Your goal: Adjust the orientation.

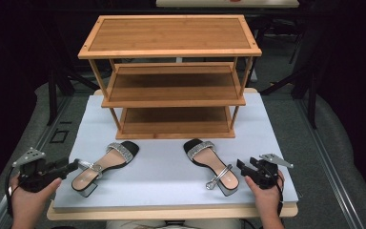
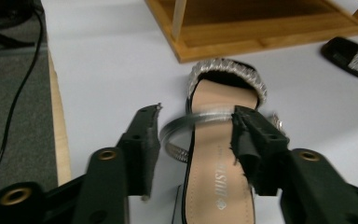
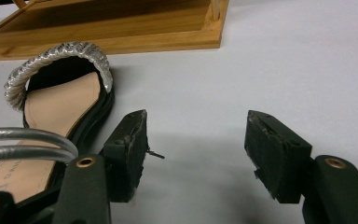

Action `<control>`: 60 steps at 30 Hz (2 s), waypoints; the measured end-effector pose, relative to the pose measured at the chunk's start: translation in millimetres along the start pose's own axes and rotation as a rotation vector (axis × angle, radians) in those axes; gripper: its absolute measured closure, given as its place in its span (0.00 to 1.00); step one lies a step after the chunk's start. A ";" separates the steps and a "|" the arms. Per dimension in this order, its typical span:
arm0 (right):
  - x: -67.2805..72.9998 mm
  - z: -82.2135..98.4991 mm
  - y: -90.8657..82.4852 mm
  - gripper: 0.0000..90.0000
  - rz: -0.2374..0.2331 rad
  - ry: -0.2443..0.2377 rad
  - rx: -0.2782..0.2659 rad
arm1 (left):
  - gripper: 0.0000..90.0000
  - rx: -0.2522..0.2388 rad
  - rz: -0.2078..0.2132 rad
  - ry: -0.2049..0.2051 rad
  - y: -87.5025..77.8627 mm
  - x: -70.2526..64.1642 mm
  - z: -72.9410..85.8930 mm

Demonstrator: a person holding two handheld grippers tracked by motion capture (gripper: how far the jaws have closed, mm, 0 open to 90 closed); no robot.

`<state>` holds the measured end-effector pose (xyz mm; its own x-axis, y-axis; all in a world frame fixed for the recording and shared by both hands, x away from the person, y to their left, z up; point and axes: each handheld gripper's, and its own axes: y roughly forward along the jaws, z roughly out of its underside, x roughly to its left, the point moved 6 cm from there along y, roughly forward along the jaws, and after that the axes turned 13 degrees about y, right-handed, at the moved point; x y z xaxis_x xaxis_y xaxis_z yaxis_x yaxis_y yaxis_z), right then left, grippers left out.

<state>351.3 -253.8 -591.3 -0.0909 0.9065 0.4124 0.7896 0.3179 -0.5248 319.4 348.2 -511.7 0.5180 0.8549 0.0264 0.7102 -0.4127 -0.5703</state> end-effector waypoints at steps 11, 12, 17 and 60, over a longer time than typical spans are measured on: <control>3.3 1.1 0.3 0.43 -0.006 -0.004 0.003 | 0.39 0.134 0.090 0.080 28.0 -18.1 -49.6; 3.1 0.8 1.0 0.43 -0.011 -0.001 -0.006 | 0.39 0.175 0.093 0.094 34.6 -19.7 -53.7; 2.4 1.3 2.2 0.43 -0.019 0.004 -0.008 | 0.38 0.450 0.147 0.160 69.4 -25.3 -63.6; 3.4 3.7 4.3 0.43 -0.029 0.004 0.014 | 0.48 0.952 0.237 0.257 112.3 -32.4 -18.2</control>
<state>352.1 -248.3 -594.9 -0.1113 0.8955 0.4309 0.7778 0.3484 -0.5231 391.0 268.4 -561.6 0.7626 0.6440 -0.0606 -0.0414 -0.0449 -0.9981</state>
